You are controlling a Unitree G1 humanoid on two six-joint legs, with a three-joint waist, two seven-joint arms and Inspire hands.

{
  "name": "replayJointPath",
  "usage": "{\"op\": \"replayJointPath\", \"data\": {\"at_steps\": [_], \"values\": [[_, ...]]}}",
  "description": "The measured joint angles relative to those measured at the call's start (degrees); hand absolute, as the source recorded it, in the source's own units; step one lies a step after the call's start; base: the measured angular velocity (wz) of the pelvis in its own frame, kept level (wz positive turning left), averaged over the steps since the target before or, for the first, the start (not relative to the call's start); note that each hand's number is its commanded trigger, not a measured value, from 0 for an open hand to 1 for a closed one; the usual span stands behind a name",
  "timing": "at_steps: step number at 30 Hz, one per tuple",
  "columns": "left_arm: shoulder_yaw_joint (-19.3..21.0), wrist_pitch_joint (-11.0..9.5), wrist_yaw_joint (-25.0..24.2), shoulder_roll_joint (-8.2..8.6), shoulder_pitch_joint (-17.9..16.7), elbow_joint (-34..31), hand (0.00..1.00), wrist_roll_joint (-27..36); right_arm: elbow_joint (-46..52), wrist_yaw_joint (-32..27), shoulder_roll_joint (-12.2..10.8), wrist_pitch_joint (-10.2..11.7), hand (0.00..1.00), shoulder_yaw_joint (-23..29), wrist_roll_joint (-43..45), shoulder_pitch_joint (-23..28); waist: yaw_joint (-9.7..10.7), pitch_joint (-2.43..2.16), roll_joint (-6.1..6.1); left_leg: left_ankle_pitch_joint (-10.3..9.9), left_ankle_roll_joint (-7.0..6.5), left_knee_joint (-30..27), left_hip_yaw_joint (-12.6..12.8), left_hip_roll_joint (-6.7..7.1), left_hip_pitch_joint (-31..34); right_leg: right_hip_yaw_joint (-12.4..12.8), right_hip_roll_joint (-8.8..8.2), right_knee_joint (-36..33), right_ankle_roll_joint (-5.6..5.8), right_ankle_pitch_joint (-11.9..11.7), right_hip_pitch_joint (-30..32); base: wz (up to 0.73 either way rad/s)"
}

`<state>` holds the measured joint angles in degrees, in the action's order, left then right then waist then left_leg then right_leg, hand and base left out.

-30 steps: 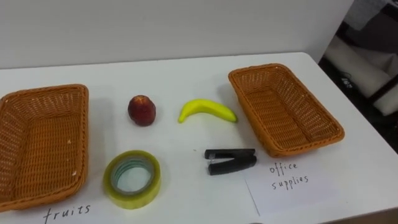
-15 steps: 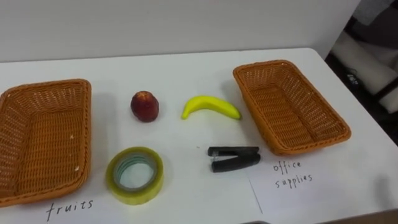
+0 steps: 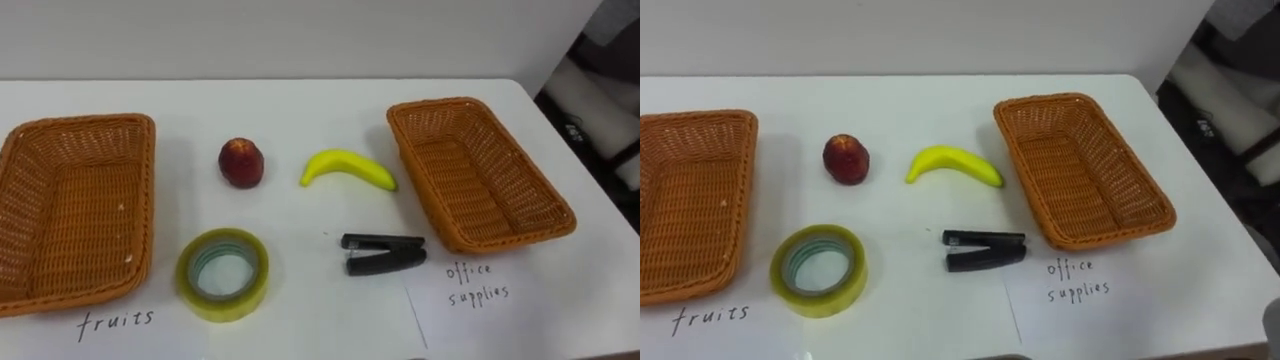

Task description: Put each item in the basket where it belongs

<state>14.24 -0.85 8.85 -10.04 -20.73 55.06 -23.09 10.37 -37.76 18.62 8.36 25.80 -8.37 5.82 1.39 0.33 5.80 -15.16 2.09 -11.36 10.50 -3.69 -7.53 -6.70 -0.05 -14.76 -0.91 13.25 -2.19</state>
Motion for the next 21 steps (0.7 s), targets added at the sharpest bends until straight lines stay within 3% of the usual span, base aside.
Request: {"op": "replayJointPath", "data": {"at_steps": [12,21], "values": [[-3.2,1.0,-2.4,-0.62,1.7,1.9,0.0,-0.2,0.8,4.6,1.5,0.3,0.0,-9.4,11.7,-6.9,-2.6,0.0,-0.53,0.0,-0.02,-0.2,-2.0,-0.02,0.0,-2.0,-0.12,0.3,-0.05,0.0,-1.0,0.08],[-4.3,1.9,-3.8,-0.68,3.3,2.5,0.0,-4.1,4.7,11.5,1.9,0.3,0.0,-12.4,17.0,-9.6,-3.4,-0.18,-0.33,0.4,-0.32,-0.4,-3.3,0.37,0.8,-4.3,-0.82,0.4,-0.01,-0.1,-1.8,0.1]]}}
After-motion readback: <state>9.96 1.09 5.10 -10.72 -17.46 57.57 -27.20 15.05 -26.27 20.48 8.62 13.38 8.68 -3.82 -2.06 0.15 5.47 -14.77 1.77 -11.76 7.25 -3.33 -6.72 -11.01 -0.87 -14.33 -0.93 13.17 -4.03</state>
